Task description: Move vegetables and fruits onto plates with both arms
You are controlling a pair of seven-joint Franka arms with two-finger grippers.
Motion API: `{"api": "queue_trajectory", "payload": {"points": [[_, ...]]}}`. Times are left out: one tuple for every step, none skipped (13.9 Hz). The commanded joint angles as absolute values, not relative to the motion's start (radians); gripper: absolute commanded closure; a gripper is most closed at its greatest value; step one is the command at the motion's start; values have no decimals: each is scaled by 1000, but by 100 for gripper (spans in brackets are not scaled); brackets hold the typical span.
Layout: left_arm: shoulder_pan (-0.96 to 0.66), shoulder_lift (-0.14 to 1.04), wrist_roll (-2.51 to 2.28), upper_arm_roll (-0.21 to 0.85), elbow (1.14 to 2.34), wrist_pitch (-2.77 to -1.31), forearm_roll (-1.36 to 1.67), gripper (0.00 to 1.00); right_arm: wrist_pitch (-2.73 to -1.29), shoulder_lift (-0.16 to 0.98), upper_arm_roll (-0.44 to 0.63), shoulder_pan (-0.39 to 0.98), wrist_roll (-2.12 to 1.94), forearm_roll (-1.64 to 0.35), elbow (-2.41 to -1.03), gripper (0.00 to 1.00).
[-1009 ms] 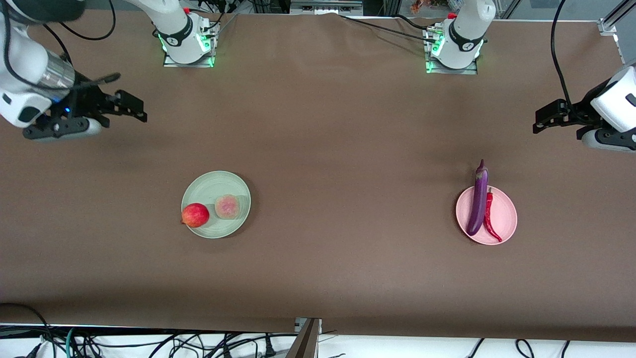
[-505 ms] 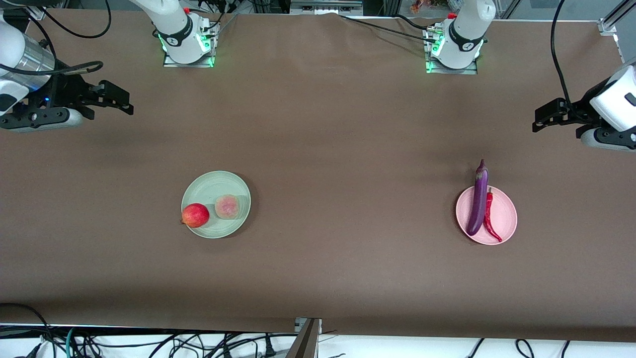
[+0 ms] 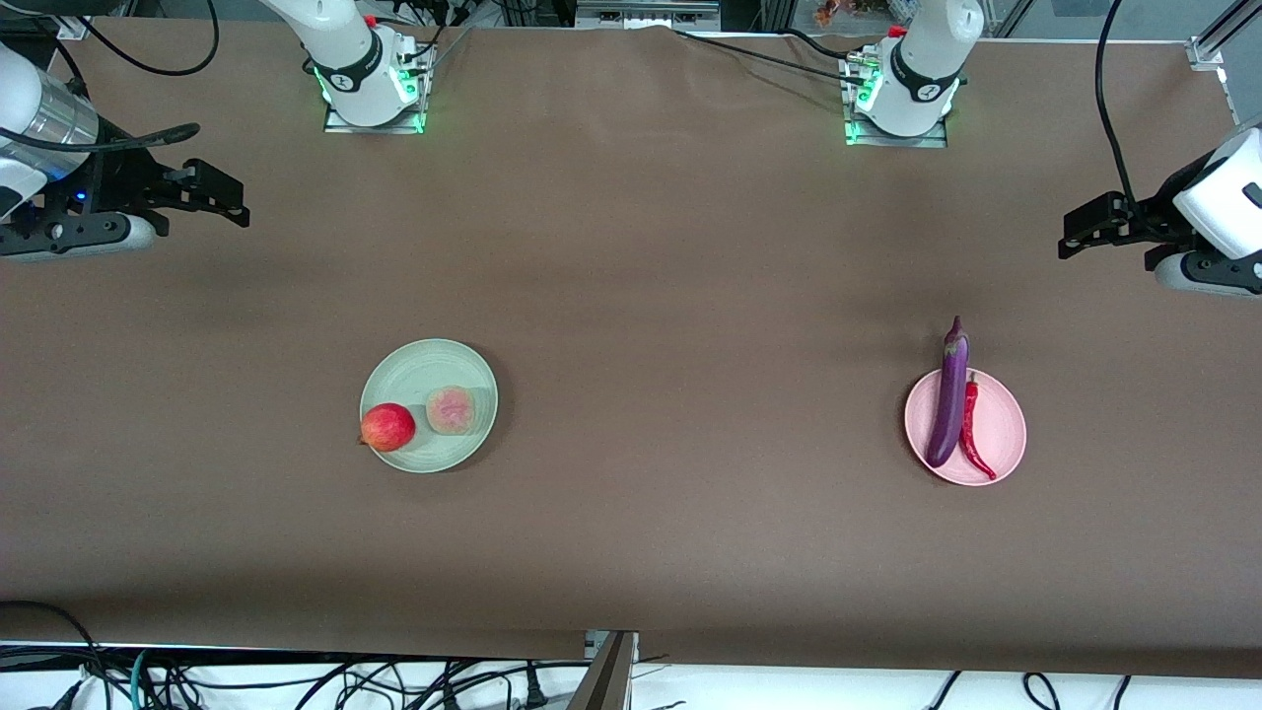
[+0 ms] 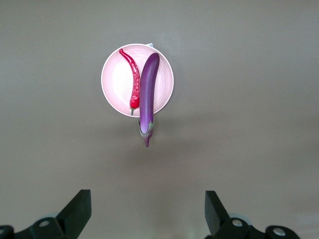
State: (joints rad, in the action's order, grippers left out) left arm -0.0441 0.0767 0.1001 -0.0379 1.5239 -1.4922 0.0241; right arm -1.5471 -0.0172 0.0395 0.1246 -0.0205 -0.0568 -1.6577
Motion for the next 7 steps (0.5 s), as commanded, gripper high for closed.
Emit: {"api": "queue_trajectory", "payload": {"points": [[-49,64,92,-35,1525,-1483,12,0,-1523,2,17,106,-38,-38,-1612,0],[-49,64,94,-37,1525,-1483,12,0,-1523,3,15,109,-38,-38,-1611,0],[-49,64,94,-37,1525,-1483,12,0,-1525,3,15,109,-37,-40,-1611,0],[-49,64,92,-37,1525,-1485,12,0,-1523,3,17,109,-38,-40,-1611,0],[-49,64,94,-37,1525,-1483,12,0,-1523,3,17,107,-37,-38,-1611,0],[-49,64,94,-37,1525,-1482,12,0,-1520,3,17,107,-37,-37,-1611,0],[-49,64,94,-37,1525,-1482,12,0,-1514,3,17,107,-37,-23,-1611,0]]}}
